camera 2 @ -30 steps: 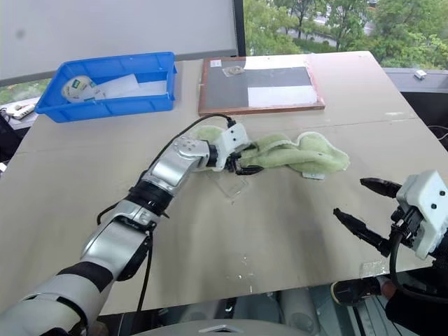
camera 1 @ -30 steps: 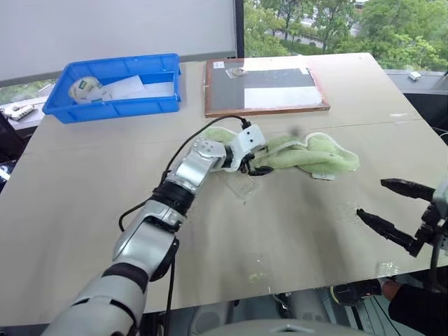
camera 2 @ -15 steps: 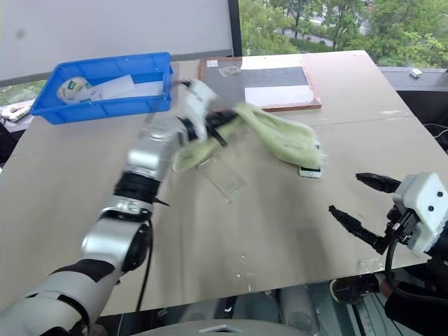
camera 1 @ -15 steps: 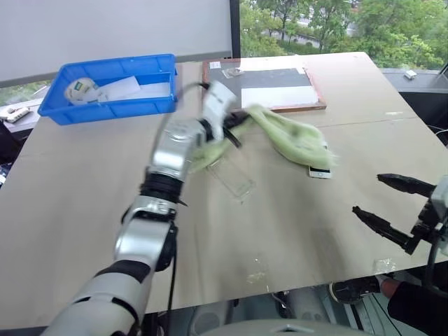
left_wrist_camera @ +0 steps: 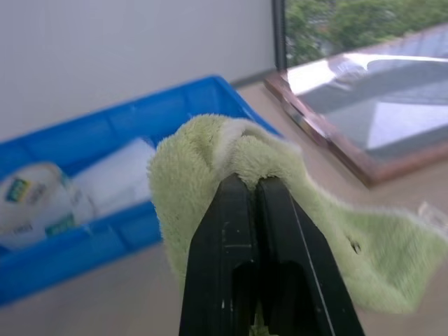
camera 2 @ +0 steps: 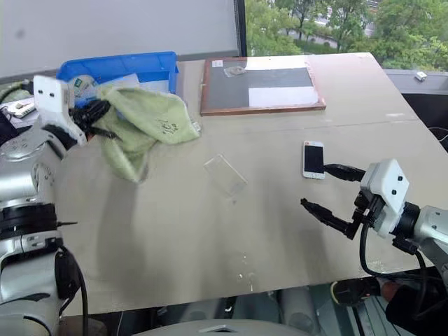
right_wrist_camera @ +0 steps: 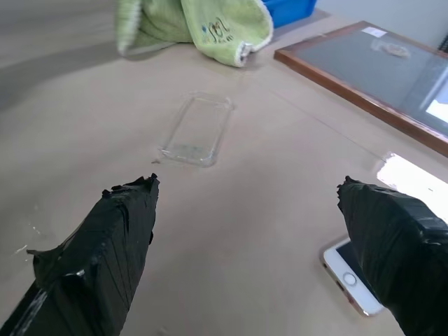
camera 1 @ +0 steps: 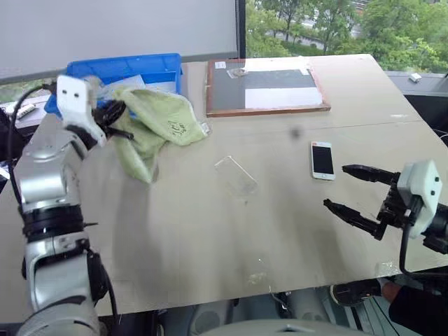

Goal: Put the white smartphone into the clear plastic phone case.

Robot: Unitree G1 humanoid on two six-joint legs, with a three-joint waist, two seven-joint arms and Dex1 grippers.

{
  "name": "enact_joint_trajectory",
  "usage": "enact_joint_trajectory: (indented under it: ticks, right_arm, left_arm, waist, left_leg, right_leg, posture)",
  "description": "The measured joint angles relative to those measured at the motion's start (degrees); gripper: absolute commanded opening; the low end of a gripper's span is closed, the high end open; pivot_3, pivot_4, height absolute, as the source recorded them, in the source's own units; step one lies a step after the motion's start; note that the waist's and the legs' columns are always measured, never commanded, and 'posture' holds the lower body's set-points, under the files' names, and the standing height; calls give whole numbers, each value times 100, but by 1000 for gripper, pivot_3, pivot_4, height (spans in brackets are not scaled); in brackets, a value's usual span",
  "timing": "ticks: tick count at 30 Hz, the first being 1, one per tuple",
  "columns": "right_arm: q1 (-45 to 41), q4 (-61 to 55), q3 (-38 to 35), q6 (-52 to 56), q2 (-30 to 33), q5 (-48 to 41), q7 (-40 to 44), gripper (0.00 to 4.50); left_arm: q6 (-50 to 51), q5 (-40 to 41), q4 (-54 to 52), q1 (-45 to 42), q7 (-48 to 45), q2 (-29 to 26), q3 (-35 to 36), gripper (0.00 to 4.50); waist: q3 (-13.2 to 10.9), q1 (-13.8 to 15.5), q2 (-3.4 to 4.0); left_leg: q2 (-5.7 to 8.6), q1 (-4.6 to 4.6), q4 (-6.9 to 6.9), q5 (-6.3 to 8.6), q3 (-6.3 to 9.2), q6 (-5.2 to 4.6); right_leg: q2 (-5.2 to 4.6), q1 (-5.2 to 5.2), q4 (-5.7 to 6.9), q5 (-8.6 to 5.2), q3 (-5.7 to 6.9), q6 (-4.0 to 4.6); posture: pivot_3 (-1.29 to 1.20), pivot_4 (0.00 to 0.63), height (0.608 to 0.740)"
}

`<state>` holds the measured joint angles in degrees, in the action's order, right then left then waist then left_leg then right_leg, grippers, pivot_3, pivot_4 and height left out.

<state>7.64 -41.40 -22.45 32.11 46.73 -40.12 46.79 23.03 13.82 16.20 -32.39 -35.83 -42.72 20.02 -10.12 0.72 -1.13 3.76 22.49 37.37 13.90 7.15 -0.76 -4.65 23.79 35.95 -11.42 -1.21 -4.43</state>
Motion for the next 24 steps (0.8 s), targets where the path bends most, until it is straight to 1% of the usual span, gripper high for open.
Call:
enact_joint_trajectory:
  ticks: [1, 2, 6, 7, 10, 12, 14, 15, 17, 19, 20, 22, 24]
  right_arm:
    - [-56, 4, 51, 9, 3, 4, -23, 4500]
    - [-57, 7, 82, 14, 3, 7, -42, 4500]
    - [-149, -21, 220, 56, 4, 8, -153, 4500]
    - [-153, -35, 229, 59, 4, 8, -179, 4500]
    - [-147, -35, 234, 87, 9, 16, -222, 4500]
    - [-125, -46, 225, 131, 24, 2, -236, 4500]
    - [-74, -98, 211, 152, 27, -30, -250, 4500]
    - [-27, -143, 194, 166, 33, -46, -257, 4500]
    - [98, -214, 170, 222, 74, -49, -266, 4500]
    - [221, -277, 164, 269, 93, -50, -292, 4500]
    - [270, -299, 163, 285, 93, -59, -318, 4500]
    - [308, -349, 136, 305, 92, -96, -356, 4500]
    - [333, -402, 127, 344, 93, -150, -361, 4500]
  left_arm:
    - [-105, -6, 112, 339, 19, -21, 105, 59]
    - [-114, -10, 258, 444, 74, -20, 166, 59]
    - [-345, -196, 898, 475, 475, -88, 224, 59]
    - [-495, -265, 994, 474, 483, -118, 191, 289]
    - [-832, -328, 1175, 293, 423, -132, 143, 1249]
    - [-825, -95, 1111, -14, 69, -129, 122, 2214]
    - [-478, 387, 761, -295, -484, -122, 69, 3147]
    - [-135, 667, 550, -403, -814, -129, 4, 3623]
    - [467, 1119, 134, -487, -1432, -134, -233, 3623]
    - [1030, 1470, -174, -519, -2037, -138, -622, 3623]
    - [1245, 1571, -310, -527, -2404, -136, -928, 3623]
    - [1336, 1564, -419, -562, -2927, -135, -1400, 3623]
    - [1127, 1431, -446, -599, -3463, -136, -1910, 3623]
  waist:
    - [0, -8, 1]
    - [-1, -12, -1]
    - [-1, 22, -5]
    - [0, 26, -7]
    - [1, 39, -8]
    - [1, 40, -10]
    - [1, 21, -9]
    - [1, 6, -8]
    - [2, -11, -7]
    - [2, -51, -7]
    - [1, -84, -7]
    - [1, -140, -7]
    - [1, -163, -6]
  left_leg:
    - [-1, -2, -4, 0, 5, 0]
    - [-4, -2, -4, 1, 9, -1]
    - [-2, 0, 0, 0, 8, -1]
    - [-1, 1, 1, 0, 5, -1]
    - [1, 6, 5, 0, 4, 0]
    - [1, 8, 6, 0, 6, 0]
    - [1, 9, 6, 0, 4, 0]
    - [2, 8, 6, 0, 0, 0]
    - [2, 7, 5, 0, -7, -1]
    - [2, 6, 5, 0, -11, -1]
    - [2, 5, 5, 0, -11, -1]
    - [-1, 3, 5, 0, -11, -1]
    - [-4, -5, 3, 0, -17, -1]
  right_leg:
    - [0, 1, 0, 0, -6, 0]
    - [4, 2, 0, 0, -5, 1]
    - [3, -2, 0, 4, 10, 6]
    - [3, -4, 0, 5, 13, 6]
    - [0, -6, -1, 5, 19, 7]
    - [-1, -6, -1, 5, 23, 8]
    - [-2, -5, -1, 6, 22, 9]
    - [-2, -4, -1, 6, 18, 9]
    - [-2, -5, -1, 6, 12, 9]
    - [0, -5, 0, 6, 10, 9]
    - [1, -5, 0, 6, 10, 9]
    - [5, -5, 2, 6, 9, 9]
    - [8, -6, 5, 6, 3, 9]
  posture:
    - [0, 150, 740]
    - [0, 150, 740]
    - [0, 150, 740]
    - [0, 150, 740]
    - [0, 150, 740]
    - [0, 150, 740]
    - [0, 150, 740]
    - [0, 150, 740]
    - [0, 150, 740]
    - [0, 150, 740]
    - [0, 150, 740]
    - [0, 150, 740]
    - [0, 150, 740]
